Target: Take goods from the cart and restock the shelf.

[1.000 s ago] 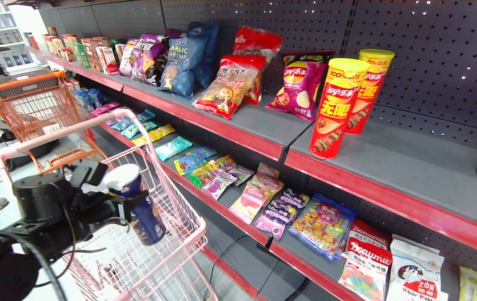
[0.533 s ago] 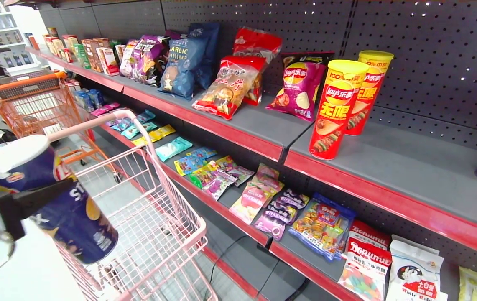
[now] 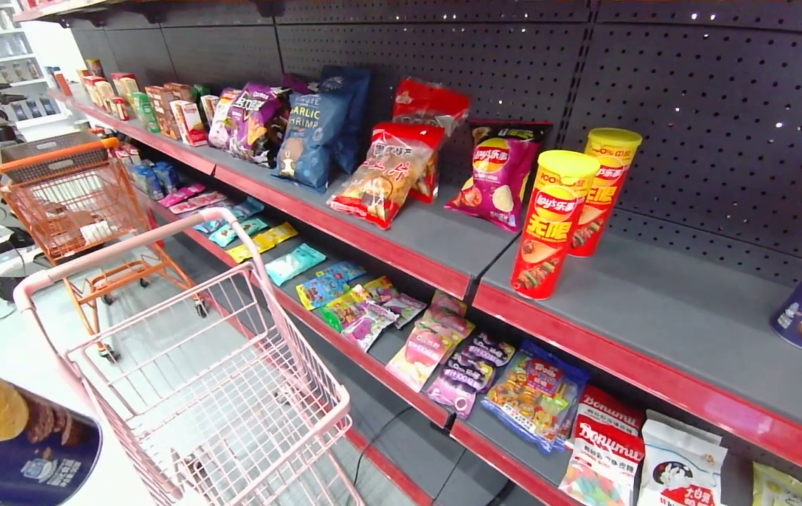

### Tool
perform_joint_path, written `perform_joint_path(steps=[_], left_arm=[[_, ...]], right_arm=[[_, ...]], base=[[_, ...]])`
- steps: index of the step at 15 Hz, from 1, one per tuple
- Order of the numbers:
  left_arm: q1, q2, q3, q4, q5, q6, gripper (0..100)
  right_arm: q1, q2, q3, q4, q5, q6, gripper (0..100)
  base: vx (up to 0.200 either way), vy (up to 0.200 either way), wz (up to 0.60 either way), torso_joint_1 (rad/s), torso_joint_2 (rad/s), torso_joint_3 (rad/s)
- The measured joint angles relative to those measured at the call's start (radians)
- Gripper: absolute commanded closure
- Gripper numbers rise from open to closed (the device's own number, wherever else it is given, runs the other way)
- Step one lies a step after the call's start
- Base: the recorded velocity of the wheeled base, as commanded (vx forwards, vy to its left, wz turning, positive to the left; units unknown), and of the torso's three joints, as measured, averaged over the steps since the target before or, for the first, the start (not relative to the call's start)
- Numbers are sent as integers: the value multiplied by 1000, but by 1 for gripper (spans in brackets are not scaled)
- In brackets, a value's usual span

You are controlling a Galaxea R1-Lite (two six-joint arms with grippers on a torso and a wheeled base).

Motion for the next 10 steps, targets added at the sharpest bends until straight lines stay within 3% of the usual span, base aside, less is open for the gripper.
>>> perform_joint_path(steps=[4,7,10], left_arm=[[0,-19,23,0,14,20,100],[1,-22,25,1,108,56,100],[-5,-24,26,0,80,70,100]], right_arm=[[0,0,0,0,0,0,0],[0,0,0,0,0,0,0],[0,0,0,0,0,1,0]], base=[[0,0,0,170,-375,-214],[0,0,0,160,-357,-196],[0,0,0,159,-351,-191]])
